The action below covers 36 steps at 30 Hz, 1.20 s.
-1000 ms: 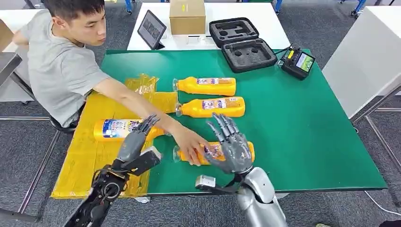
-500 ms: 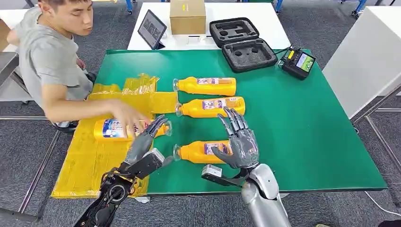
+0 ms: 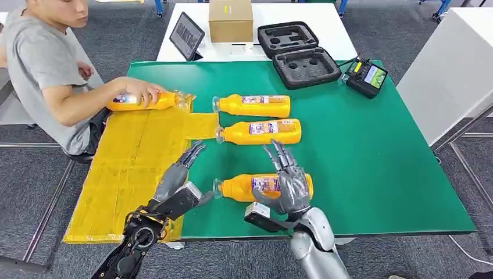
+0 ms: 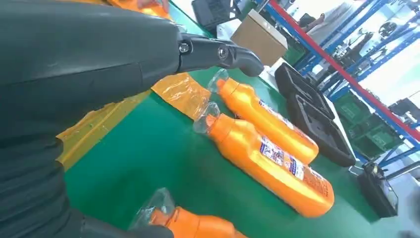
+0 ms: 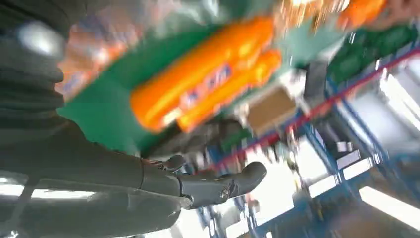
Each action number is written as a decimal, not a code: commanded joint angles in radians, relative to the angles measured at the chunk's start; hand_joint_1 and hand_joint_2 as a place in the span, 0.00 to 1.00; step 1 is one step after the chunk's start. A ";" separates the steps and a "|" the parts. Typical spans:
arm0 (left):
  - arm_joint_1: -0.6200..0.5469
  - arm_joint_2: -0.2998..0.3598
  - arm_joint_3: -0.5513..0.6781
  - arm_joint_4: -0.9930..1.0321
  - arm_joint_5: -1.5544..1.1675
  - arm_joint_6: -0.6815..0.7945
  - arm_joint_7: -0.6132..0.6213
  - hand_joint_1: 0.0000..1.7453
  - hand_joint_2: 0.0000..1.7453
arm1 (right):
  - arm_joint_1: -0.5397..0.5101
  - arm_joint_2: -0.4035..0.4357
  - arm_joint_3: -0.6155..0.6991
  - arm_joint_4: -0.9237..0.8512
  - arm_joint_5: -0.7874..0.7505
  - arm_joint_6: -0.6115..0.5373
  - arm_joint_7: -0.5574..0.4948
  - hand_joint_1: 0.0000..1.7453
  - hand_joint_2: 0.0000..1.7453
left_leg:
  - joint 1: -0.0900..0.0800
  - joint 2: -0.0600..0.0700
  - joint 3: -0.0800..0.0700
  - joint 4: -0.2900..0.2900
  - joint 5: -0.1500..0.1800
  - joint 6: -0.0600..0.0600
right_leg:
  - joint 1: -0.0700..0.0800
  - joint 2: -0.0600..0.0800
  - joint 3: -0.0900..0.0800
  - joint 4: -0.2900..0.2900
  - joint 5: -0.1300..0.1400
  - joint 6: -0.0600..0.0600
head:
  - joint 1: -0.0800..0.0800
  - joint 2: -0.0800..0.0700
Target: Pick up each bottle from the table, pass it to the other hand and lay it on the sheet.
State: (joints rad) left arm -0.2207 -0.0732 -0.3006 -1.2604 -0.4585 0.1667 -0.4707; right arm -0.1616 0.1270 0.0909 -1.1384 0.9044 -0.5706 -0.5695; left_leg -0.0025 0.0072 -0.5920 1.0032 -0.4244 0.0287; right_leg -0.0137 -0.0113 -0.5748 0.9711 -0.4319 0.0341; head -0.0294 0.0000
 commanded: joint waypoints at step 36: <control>0.006 0.003 -0.019 -0.040 -0.008 -0.006 0.016 0.00 1.00 | 0.002 -0.146 0.209 -0.022 0.417 0.114 0.337 0.00 1.00 | 0.001 0.001 0.001 0.000 -0.001 -0.001 | 0.001 0.002 0.002 -0.001 0.000 -0.001 | 0.000 0.000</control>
State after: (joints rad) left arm -0.2080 -0.0732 -0.3208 -1.3218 -0.4665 0.1648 -0.4566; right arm -0.1224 -0.0019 0.2705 -1.2127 1.3119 -0.4493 -0.2495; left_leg -0.0026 0.0072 -0.5924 1.0031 -0.4244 0.0287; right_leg -0.0137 -0.0113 -0.5746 0.9711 -0.4318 0.0342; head -0.0294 0.0000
